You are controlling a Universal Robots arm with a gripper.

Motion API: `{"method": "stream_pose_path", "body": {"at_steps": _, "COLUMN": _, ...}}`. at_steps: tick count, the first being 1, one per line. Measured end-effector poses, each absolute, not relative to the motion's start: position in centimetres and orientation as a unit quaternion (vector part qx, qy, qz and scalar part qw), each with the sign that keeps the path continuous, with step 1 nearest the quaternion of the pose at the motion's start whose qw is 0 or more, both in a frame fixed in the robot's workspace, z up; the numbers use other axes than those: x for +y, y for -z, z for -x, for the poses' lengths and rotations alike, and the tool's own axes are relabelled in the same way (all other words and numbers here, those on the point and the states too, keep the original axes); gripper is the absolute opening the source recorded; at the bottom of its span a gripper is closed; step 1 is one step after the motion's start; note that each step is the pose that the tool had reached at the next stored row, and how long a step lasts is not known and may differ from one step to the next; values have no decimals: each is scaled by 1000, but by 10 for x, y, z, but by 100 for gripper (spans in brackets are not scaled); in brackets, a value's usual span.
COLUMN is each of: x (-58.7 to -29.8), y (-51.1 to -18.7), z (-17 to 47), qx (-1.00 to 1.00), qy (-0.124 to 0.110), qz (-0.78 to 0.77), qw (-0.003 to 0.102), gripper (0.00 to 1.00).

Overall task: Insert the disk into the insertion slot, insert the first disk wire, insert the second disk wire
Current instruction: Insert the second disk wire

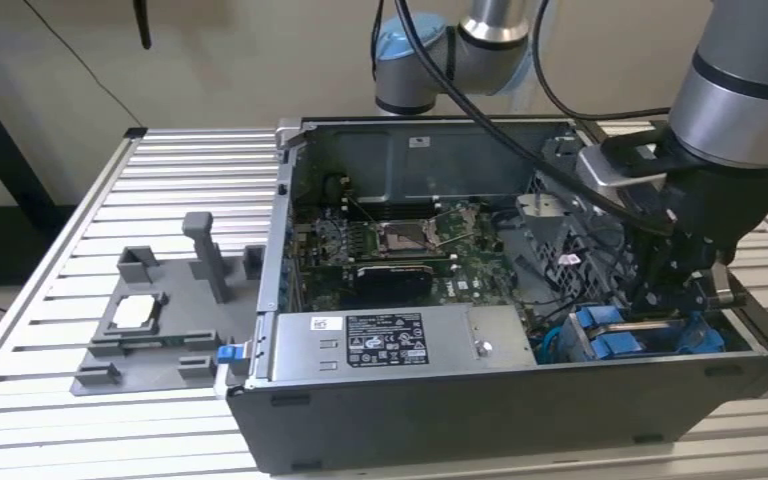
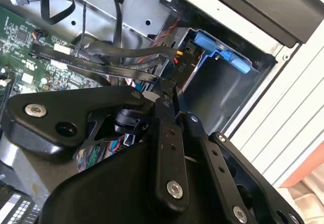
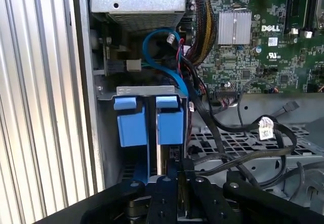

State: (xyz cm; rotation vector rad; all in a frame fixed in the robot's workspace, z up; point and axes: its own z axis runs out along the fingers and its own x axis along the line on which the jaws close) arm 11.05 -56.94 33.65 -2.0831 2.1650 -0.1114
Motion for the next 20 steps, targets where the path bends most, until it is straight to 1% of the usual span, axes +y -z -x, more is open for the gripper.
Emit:
{"method": "stream_pose_path", "body": {"at_steps": 4, "x": -570, "y": -335, "z": -110, "qx": 724, "qy": 38, "qz": 685, "qw": 67, "gripper": 16}}
{"method": "stream_pose_path", "body": {"at_steps": 5, "x": -570, "y": -335, "z": -110, "qx": 725, "qy": 38, "qz": 684, "qw": 67, "gripper": 18}}
{"method": "stream_pose_path", "body": {"at_steps": 6, "x": -570, "y": -334, "z": -110, "qx": 726, "qy": 38, "qz": 684, "qw": 67, "gripper": 24}}
{"method": "stream_pose_path", "body": {"at_steps": 7, "x": -570, "y": -334, "z": -110, "qx": 726, "qy": 37, "qz": 683, "qw": 67, "gripper": 24}}
{"method": "stream_pose_path", "body": {"at_steps": 8, "x": -570, "y": -336, "z": -110, "qx": 726, "qy": 37, "qz": 683, "qw": 66, "gripper": 30}}
{"method": "stream_pose_path", "body": {"at_steps": 15, "x": -573, "y": -341, "z": -110, "qx": 727, "qy": 34, "qz": 683, "qw": 63, "gripper": 30}}
{"method": "stream_pose_path", "body": {"at_steps": 20, "x": -573, "y": -340, "z": -111, "qx": 735, "qy": 34, "qz": 675, "qw": 62, "gripper": 30}}
